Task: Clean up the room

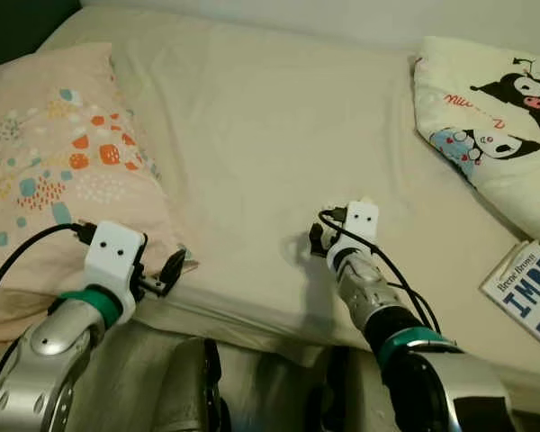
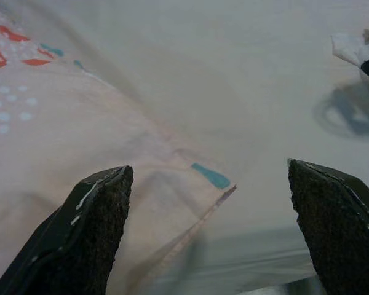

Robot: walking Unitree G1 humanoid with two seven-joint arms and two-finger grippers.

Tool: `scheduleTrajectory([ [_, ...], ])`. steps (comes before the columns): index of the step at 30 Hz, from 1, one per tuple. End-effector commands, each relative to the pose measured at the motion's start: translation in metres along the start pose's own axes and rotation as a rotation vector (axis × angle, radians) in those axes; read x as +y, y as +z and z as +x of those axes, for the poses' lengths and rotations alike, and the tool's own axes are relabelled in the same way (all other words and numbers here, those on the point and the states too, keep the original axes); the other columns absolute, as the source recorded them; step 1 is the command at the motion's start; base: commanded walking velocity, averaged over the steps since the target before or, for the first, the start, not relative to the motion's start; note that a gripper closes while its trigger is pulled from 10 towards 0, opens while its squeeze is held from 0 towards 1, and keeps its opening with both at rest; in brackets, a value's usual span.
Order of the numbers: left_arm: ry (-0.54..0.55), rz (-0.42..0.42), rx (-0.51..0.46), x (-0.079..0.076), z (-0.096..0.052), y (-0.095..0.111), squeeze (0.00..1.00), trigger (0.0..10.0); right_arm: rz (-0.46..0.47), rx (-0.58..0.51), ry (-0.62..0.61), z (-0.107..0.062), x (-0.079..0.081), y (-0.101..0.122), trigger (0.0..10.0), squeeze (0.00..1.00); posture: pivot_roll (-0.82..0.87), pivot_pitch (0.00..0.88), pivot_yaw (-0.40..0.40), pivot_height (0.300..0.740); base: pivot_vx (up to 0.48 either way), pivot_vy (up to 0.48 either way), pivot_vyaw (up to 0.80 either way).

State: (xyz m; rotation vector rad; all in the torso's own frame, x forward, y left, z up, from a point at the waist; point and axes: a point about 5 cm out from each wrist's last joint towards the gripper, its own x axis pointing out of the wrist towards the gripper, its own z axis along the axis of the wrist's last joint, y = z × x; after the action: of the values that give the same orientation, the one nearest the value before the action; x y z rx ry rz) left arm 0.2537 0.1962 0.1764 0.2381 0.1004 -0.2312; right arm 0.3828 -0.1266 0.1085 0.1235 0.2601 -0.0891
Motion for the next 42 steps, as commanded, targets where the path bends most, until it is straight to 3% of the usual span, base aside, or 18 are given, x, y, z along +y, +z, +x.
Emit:
scheduleTrajectory([
  [1,-0.011,0.0,0.027,0.0,-0.005,-0.003,0.0,10.0,-0.024,0.036,-0.018,-0.001,-0.003,-0.01,10.0,0.0,0.39,0.262,0.035,0.575,0.0,0.0,0.0],
  [16,0.005,0.001,0.059,0.006,-0.021,0.0,0.0,10.0,0.019,0.076,-0.073,-0.003,-0.016,-0.018,10.0,0.0,0.44,0.262,0.035,0.575,0.0,0.0,0.0],
  [17,0.006,0.001,0.061,0.005,-0.022,0.0,0.0,10.0,0.022,0.078,-0.078,-0.003,-0.017,-0.019,8.9,0.0,0.44,0.266,0.036,0.575,0.0,0.0,0.0],
  [18,0.006,0.001,0.061,0.005,-0.022,0.0,0.0,10.0,0.022,0.078,-0.078,-0.003,-0.017,-0.019,8.9,0.0,0.44,0.266,0.036,0.575,0.0,0.0,0.0],
  [19,0.006,0.001,0.065,0.005,-0.023,0.001,0.0,10.0,0.014,0.082,-0.088,-0.003,-0.017,-0.02,3.8,0.0,0.45,0.27,0.035,0.575,0.0,0.0,0.0],
  [20,0.006,0.001,0.065,0.005,-0.023,0.001,0.0,10.0,0.014,0.082,-0.088,-0.003,-0.017,-0.02,3.8,0.0,0.45,0.27,0.035,0.575,0.0,0.0,0.0],
  [21,0.007,0.002,0.069,0.006,-0.025,0.001,0.0,10.0,0.007,0.093,-0.108,-0.004,-0.019,-0.023,0.0,0.0,0.46,0.27,0.037,0.575,0.0,0.0,0.0],
  [42,0.006,0.002,0.097,0.009,-0.031,0.005,0.0,10.0,-0.012,0.139,-0.186,-0.007,-0.028,-0.035,0.0,0.0,0.47,0.272,0.046,0.575,0.0,0.0,0.0],
])
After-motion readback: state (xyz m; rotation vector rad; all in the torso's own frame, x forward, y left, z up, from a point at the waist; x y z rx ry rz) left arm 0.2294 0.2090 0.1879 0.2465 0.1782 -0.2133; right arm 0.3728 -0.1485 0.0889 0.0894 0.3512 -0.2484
